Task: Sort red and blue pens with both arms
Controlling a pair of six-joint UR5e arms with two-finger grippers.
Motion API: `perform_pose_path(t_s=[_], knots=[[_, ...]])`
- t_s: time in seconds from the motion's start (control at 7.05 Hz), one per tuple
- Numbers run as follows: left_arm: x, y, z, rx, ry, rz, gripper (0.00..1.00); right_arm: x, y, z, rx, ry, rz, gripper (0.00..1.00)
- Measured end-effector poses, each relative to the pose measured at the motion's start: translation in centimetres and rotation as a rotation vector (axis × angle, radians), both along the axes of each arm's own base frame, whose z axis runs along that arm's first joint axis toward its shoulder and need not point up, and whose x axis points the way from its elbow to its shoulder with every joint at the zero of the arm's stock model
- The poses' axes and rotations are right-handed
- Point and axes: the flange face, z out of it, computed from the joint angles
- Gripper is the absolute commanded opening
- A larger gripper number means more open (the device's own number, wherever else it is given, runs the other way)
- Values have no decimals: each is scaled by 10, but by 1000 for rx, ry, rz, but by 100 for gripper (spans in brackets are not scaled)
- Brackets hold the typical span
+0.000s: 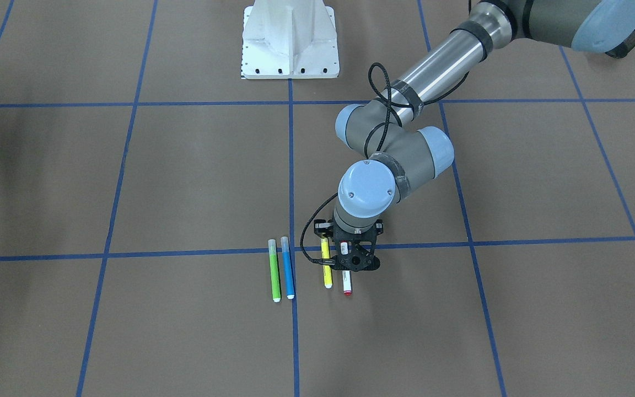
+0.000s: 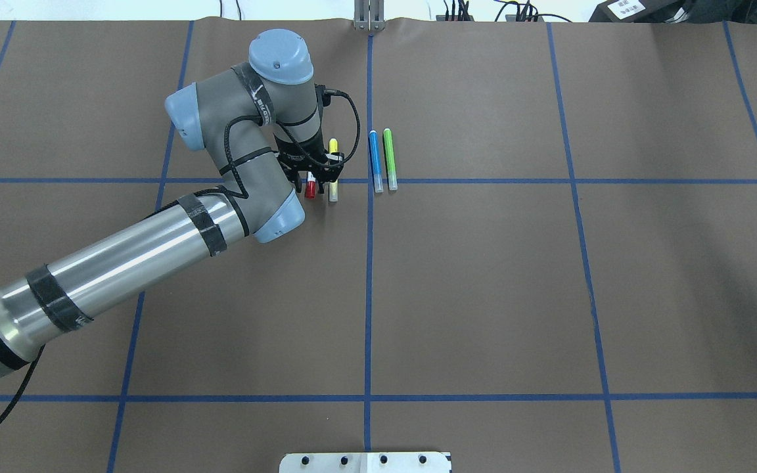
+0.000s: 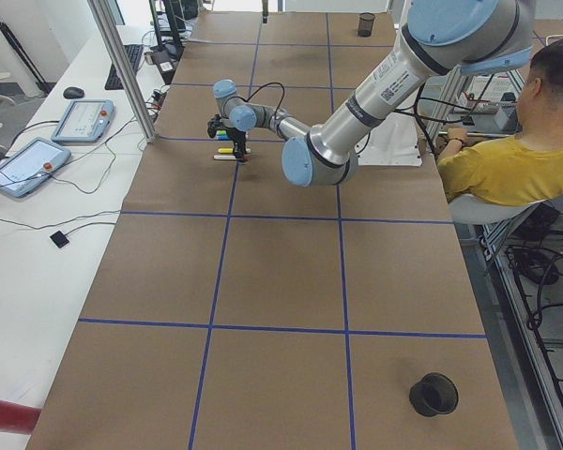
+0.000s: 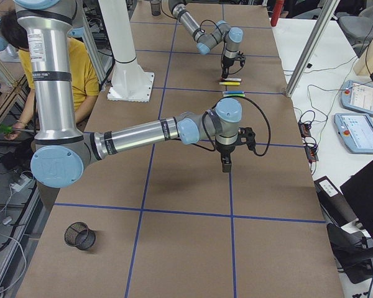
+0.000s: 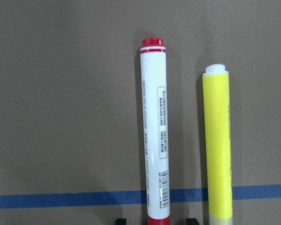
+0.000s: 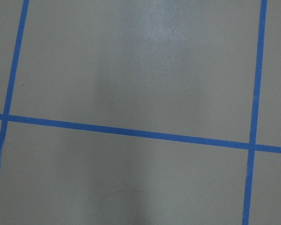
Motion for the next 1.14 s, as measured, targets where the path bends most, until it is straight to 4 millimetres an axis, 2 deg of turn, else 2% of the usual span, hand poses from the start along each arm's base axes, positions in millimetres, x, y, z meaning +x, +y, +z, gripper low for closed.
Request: perform_pose_path(t_s=[0.28, 1.14], knots=[[1, 0, -2, 0, 0, 1, 23, 0, 0, 0, 0, 0, -1, 100], [1, 1, 1, -1, -2, 3, 29, 0, 1, 1, -2, 0, -1, 100]])
